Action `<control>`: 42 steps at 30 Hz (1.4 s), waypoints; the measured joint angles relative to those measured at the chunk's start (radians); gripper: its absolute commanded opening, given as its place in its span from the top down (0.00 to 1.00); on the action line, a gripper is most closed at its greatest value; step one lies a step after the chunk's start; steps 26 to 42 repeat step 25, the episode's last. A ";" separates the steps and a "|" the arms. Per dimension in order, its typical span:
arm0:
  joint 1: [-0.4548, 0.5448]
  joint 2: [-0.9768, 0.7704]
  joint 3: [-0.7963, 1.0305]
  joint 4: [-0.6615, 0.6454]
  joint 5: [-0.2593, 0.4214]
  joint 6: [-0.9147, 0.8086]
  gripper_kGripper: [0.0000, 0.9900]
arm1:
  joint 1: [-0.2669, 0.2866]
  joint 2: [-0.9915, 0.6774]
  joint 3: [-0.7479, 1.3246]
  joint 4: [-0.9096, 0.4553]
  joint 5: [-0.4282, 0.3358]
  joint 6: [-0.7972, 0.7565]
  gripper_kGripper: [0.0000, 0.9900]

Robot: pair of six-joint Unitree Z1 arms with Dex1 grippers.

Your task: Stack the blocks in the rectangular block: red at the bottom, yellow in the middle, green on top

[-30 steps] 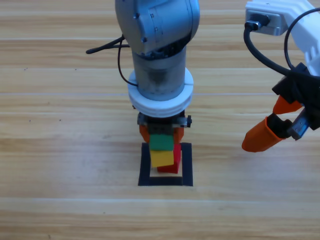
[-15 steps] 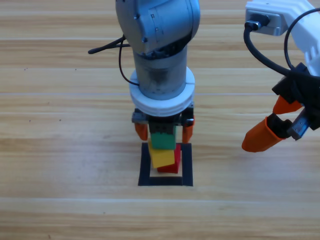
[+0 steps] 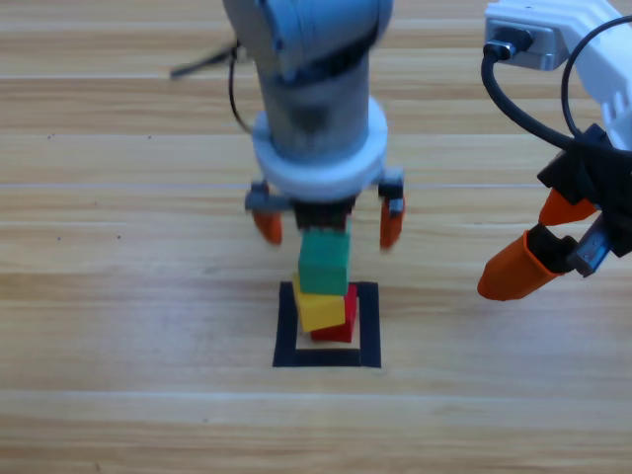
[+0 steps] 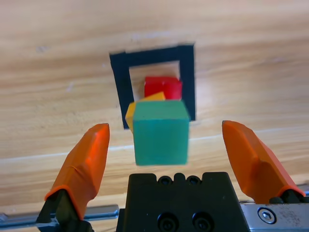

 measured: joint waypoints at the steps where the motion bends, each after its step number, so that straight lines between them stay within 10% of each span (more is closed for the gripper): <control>1: 0.000 -0.017 -0.021 0.010 0.020 0.000 0.00 | 0.000 0.000 0.000 0.000 0.000 0.000 0.00; 8: -0.026 -0.300 0.024 0.009 0.188 -0.023 0.00 | 0.000 0.000 0.000 0.000 0.000 0.000 0.00; 20: -0.185 -0.923 1.085 -0.624 0.331 0.167 0.00 | 0.000 0.000 0.002 -0.001 0.000 0.000 0.00; 42: -0.190 -0.967 1.100 -0.651 0.331 0.241 0.00 | 0.000 0.000 0.002 -0.001 0.000 0.000 0.00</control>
